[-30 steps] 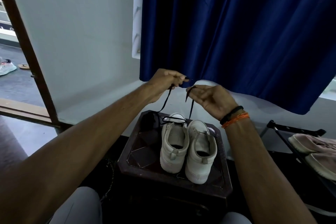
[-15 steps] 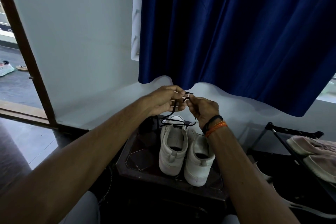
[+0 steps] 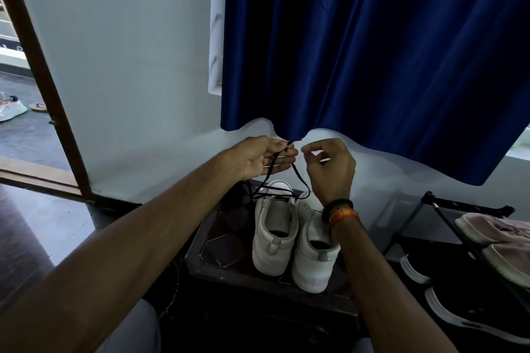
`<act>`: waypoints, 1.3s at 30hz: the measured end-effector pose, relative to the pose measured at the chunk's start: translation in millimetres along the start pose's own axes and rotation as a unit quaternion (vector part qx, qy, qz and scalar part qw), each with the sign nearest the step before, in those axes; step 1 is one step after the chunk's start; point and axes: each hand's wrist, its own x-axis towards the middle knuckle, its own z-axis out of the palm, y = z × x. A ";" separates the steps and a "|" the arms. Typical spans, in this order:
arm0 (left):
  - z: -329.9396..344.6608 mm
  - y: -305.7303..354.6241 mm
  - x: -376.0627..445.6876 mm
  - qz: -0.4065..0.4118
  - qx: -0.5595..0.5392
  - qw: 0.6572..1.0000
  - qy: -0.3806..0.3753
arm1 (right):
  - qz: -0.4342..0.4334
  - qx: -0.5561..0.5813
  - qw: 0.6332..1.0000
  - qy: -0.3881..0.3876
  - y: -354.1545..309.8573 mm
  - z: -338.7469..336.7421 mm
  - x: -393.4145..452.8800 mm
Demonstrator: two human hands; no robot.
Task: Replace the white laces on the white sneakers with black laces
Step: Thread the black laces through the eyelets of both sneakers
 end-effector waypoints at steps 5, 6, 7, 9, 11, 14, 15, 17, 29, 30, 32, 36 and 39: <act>1.8 -1.2 -2.7 -0.008 -0.007 1.000 0.013 | -0.111 0.010 0.990 -0.087 1.7 6.4 -3.8; 2.1 -2.0 -3.0 -0.008 -0.008 1.000 0.013 | -0.110 0.007 0.991 -0.076 2.0 7.9 -3.2; 2.4 -2.6 -3.0 -0.007 -0.007 1.000 0.012 | -0.113 0.003 0.992 -0.059 1.7 8.7 -2.4; 3.3 -3.5 -3.5 -0.006 -0.004 1.000 0.011 | -0.129 -0.007 0.991 -0.033 1.2 9.2 -0.6; 4.6 -4.3 -3.9 -0.004 -0.010 1.000 0.012 | -0.141 -0.011 0.990 -0.025 0.4 8.7 0.6; 5.9 -5.4 -5.3 -0.004 -0.029 0.999 0.012 | -0.190 -0.042 0.980 -0.026 1.1 9.6 1.5; 5.8 -6.1 -5.8 -0.005 -0.033 0.999 0.013 | -0.208 -0.051 0.976 -0.030 1.6 10.7 1.5; 5.0 -7.8 -6.9 -0.003 -0.036 0.999 0.010 | -0.209 -0.039 0.976 -0.037 2.0 11.8 1.4; 8.2 -14.8 -4.3 0.055 -0.014 0.998 0.035 | 0.203 0.365 0.908 -0.009 -3.9 7.9 3.1; 8.4 -15.9 -3.8 0.062 -0.015 0.997 0.042 | 0.211 0.370 0.905 -0.010 -2.6 8.1 3.4; 9.2 -17.9 -3.1 0.077 -0.015 0.995 0.056 | 0.225 0.376 0.899 -0.025 -0.6 8.9 2.6; 11.0 -21.1 -1.7 0.096 -0.007 0.993 0.074 | 0.240 0.399 0.883 -0.053 -1.5 9.6 1.0; 12.6 -23.0 -1.0 0.104 0.001 0.992 0.073 | 0.250 0.402 0.879 -0.061 -2.4 11.0 0.2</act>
